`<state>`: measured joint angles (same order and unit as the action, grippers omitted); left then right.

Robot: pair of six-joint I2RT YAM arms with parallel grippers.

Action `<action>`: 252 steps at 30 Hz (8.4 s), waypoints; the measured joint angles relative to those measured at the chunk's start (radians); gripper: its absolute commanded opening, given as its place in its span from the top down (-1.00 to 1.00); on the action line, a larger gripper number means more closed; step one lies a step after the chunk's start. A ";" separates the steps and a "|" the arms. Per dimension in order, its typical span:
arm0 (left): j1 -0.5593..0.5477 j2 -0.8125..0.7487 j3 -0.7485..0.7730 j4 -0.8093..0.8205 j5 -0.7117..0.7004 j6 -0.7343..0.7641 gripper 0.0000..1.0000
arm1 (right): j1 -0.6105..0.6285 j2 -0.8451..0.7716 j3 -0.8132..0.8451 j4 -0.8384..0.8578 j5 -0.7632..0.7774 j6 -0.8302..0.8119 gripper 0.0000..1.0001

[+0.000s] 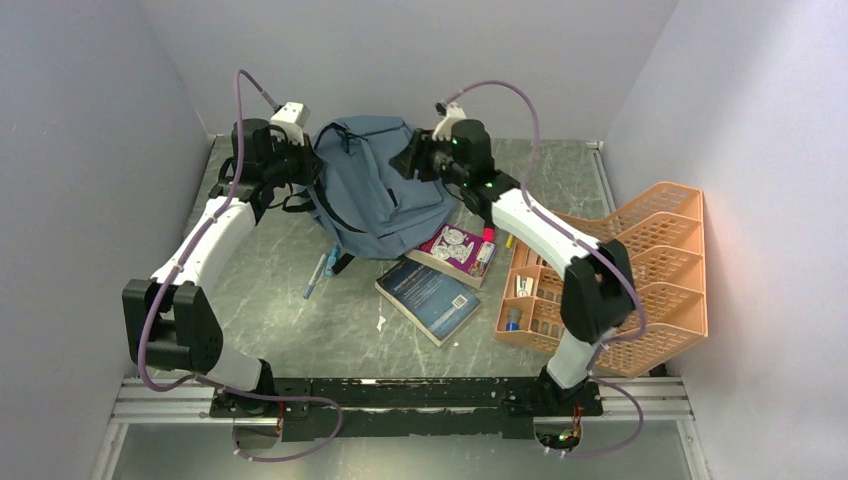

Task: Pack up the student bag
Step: Unzip the student bag at the center of the board.

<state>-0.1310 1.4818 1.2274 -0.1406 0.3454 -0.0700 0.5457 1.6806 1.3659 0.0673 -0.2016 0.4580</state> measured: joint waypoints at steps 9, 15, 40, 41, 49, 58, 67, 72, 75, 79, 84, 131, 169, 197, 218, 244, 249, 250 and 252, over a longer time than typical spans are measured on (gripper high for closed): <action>-0.003 -0.008 -0.033 0.024 0.020 0.003 0.90 | 0.038 0.368 0.370 0.015 -0.162 0.008 0.04; -0.003 -0.023 -0.046 0.025 0.029 0.003 0.90 | 0.064 0.555 0.586 -0.018 -0.187 0.026 0.04; -0.003 -0.035 -0.061 0.069 0.095 0.003 0.90 | 0.074 0.777 0.887 -0.117 -0.026 0.081 0.40; -0.003 -0.036 -0.062 0.071 0.096 0.003 0.90 | 0.074 0.780 0.888 -0.116 -0.026 0.081 0.45; -0.003 -0.038 -0.065 0.074 0.103 0.003 0.90 | 0.072 0.791 0.888 -0.099 -0.039 0.076 0.98; -0.003 -0.038 -0.066 0.074 0.098 0.003 0.90 | 0.071 0.756 0.843 -0.072 -0.065 0.023 1.00; -0.003 -0.014 -0.059 0.066 0.059 0.002 0.90 | 0.068 0.647 0.808 -0.068 -0.122 -0.037 1.00; -0.003 0.005 -0.043 0.053 0.040 -0.002 0.90 | 0.060 0.615 0.803 -0.065 -0.179 -0.055 1.00; -0.003 0.011 -0.039 0.042 0.038 -0.009 0.83 | 0.063 0.611 0.803 -0.067 -0.209 -0.064 1.00; -0.004 0.018 -0.027 0.029 0.036 -0.021 0.49 | 0.072 0.611 0.802 -0.080 -0.225 -0.084 1.00; -0.017 0.014 -0.005 -0.026 0.018 -0.038 0.11 | 0.082 0.570 0.736 -0.081 -0.199 -0.102 1.00; 0.062 -0.027 0.065 -0.290 -0.027 -0.174 -0.50 | 0.151 0.342 0.245 0.063 -0.365 -0.188 1.00; -0.021 0.220 0.159 -0.336 -0.031 -0.120 0.90 | 0.214 0.342 0.205 0.047 -0.397 -0.246 1.00; -0.027 0.465 0.447 -0.494 -0.016 -0.175 0.90 | 0.291 0.099 -0.205 0.140 -0.309 -0.297 1.00; -0.022 0.439 0.372 -0.323 0.052 -0.190 0.90 | 0.375 0.280 0.151 -0.050 -0.352 -0.303 1.00; 0.045 0.433 0.350 -0.300 0.023 -0.235 -0.35 | 0.507 0.061 -0.206 -0.154 -0.176 -0.413 1.00; 0.046 0.279 0.269 -0.306 -0.058 -0.253 -0.59 | 0.504 0.053 -0.239 -0.089 -0.096 -0.318 1.00; 0.046 0.239 0.249 -0.308 -0.070 -0.260 -0.61 | 0.499 0.052 -0.242 -0.074 -0.089 -0.301 1.00; 0.046 0.137 0.188 -0.310 -0.099 -0.279 -0.62 | 0.483 0.052 -0.247 -0.029 -0.071 -0.260 1.00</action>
<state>-0.0849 1.6192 1.4155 -0.4503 0.2462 -0.3489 1.0286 1.7329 1.1191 0.0380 -0.2722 0.1978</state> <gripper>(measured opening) 0.801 0.009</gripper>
